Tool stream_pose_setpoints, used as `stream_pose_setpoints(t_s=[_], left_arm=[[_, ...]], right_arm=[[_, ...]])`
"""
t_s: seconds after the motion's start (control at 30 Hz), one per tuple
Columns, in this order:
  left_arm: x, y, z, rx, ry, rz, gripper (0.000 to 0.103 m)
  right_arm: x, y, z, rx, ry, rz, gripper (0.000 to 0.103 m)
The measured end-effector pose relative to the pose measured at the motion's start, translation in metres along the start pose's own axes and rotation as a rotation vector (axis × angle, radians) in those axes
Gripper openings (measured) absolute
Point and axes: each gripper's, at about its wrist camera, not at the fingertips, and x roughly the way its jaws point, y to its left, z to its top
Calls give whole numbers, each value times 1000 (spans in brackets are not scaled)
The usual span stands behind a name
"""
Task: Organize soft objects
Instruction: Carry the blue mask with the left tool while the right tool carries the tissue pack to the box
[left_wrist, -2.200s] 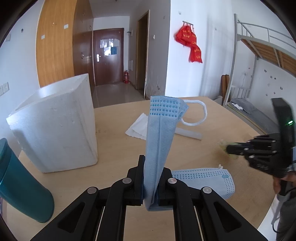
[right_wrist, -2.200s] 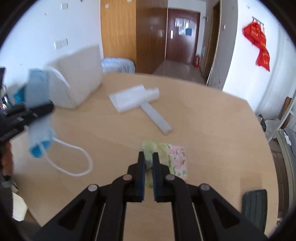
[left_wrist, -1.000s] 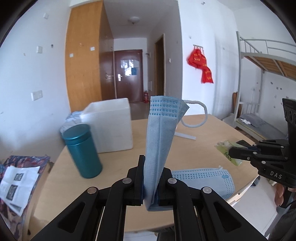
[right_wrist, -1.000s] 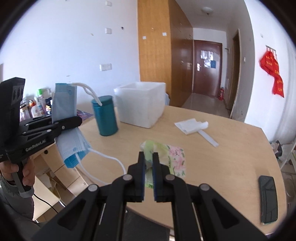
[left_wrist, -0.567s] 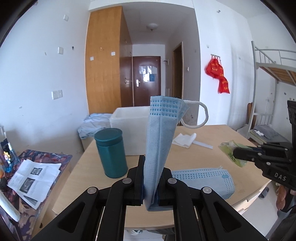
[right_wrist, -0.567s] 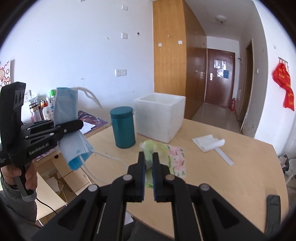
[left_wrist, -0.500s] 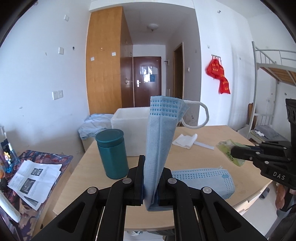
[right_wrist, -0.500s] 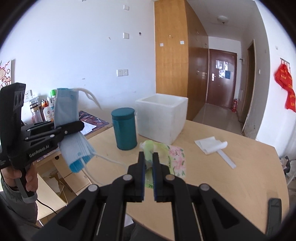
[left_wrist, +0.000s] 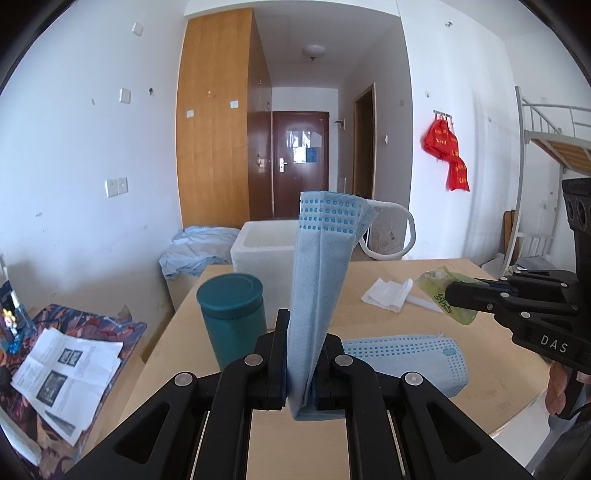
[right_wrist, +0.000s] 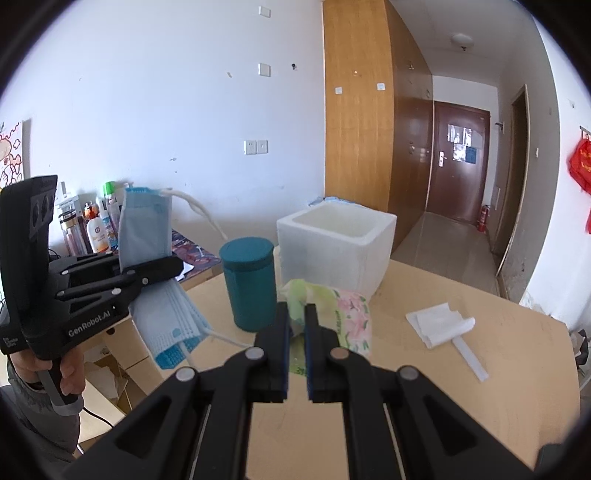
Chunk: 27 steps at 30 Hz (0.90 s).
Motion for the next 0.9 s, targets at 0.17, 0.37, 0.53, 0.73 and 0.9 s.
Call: stream_pose_setpoints(t_s=[0.17,0.37,0.53,0.73,0.9], left_arm=[[20,4,16,1,2,7,9],[47,9,32,3,13,15,9],[72,15,48,-4,26,25,9],[105,24,69,-8,43,31,9],[135,32,89,-12,48,47,9]], right_arm=[[16,-9,17,-4,0,10,9],[37,-20,37,-9,12,17,9],[55,-30,52,-8,24,22,9],[73,-44,73,-14,24,29,9],[93,-55,93,-18,19,43,9]])
